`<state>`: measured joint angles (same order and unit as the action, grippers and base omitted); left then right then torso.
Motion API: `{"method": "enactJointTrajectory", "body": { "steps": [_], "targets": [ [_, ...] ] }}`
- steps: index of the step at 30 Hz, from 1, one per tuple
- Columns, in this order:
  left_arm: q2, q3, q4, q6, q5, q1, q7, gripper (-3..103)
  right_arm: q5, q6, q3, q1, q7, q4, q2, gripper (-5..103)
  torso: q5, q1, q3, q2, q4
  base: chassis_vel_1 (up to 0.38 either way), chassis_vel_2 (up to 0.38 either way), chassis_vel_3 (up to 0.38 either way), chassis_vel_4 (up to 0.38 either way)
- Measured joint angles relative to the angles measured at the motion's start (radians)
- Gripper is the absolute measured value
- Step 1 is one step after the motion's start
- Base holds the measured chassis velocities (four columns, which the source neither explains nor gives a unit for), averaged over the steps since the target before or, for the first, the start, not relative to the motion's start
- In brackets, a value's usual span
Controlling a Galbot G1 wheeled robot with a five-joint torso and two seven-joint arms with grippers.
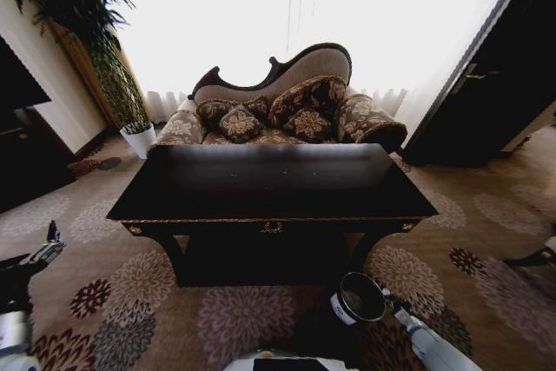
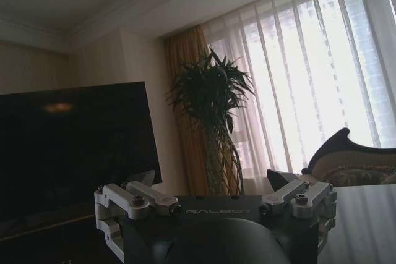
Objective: Move to the front of the table and place the trash on the table into the trash bin.
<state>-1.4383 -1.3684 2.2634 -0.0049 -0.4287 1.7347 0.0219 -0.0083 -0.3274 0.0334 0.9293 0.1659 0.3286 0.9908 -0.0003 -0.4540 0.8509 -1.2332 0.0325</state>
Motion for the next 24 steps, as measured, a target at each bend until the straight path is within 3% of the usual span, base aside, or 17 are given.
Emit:
{"method": "enactJointTrajectory", "body": {
  "steps": [2, 12, 24],
  "targets": [
    [0.002, -0.006, 0.0, -0.001, -0.004, 0.001, 0.0, 100, 0.059, 0.011, 0.025, 0.017, -0.005, 0.011, 0.006, 0, -0.0001, 0.0, 0.0, 0.0, -0.0001, 0.0, 0.0, 0.0, 0.0],
    [-0.001, 0.003, 0.006, -0.002, -0.001, 0.001, 0.0, 100, 0.175, 0.017, 0.058, 0.096, -0.065, 0.095, 0.013, 0, -0.0002, 0.0, 0.0, 0.0, 0.0002, 0.0, 0.0, 0.0, 0.0],
    [0.003, 0.003, 0.003, -0.002, 0.0, 0.002, 0.0, 100, 0.377, -0.009, 0.114, 0.118, -0.12, 0.198, 0.014, 0, -0.0002, 0.0, 0.0, 0.0, 0.0, 0.0, 0.0, 0.0, 0.0]
  ]
}}
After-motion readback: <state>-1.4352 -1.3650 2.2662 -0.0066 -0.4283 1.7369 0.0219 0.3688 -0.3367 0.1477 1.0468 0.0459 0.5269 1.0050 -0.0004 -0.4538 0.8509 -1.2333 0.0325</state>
